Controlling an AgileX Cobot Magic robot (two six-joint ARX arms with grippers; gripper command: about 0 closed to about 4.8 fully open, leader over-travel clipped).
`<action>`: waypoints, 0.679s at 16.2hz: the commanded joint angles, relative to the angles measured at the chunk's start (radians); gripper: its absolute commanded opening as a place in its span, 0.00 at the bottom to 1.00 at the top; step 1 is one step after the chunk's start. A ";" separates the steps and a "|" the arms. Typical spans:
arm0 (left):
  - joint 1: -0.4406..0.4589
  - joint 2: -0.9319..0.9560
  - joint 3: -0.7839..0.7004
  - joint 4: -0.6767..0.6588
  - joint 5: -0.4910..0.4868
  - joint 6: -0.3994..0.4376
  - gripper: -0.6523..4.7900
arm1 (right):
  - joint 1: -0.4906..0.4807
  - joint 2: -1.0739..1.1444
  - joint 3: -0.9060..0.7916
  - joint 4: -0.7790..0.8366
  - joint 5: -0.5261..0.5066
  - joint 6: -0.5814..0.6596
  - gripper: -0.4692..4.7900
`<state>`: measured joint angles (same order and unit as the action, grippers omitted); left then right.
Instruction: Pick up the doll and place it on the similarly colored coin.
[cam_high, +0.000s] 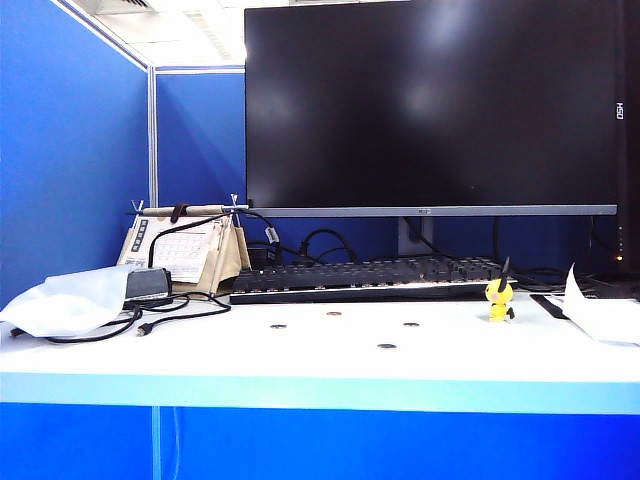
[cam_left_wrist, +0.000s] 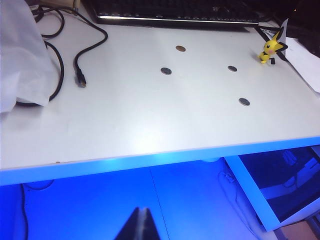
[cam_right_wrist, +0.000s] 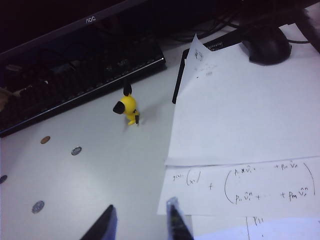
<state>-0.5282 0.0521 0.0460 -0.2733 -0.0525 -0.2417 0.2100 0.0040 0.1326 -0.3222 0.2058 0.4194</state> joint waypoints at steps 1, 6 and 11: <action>0.001 0.000 -0.002 -0.010 0.008 -0.002 0.12 | 0.000 -0.001 0.002 0.012 -0.013 -0.001 0.36; 0.001 0.000 -0.002 0.002 0.008 -0.002 0.12 | 0.001 -0.001 0.002 -0.013 -0.074 -0.001 0.36; 0.001 0.001 0.004 0.011 0.161 -0.193 0.12 | 0.001 -0.001 0.000 -0.053 -0.078 -0.001 0.36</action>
<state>-0.5278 0.0513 0.0456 -0.2672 0.0067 -0.3847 0.2104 0.0040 0.1295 -0.3870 0.1337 0.4191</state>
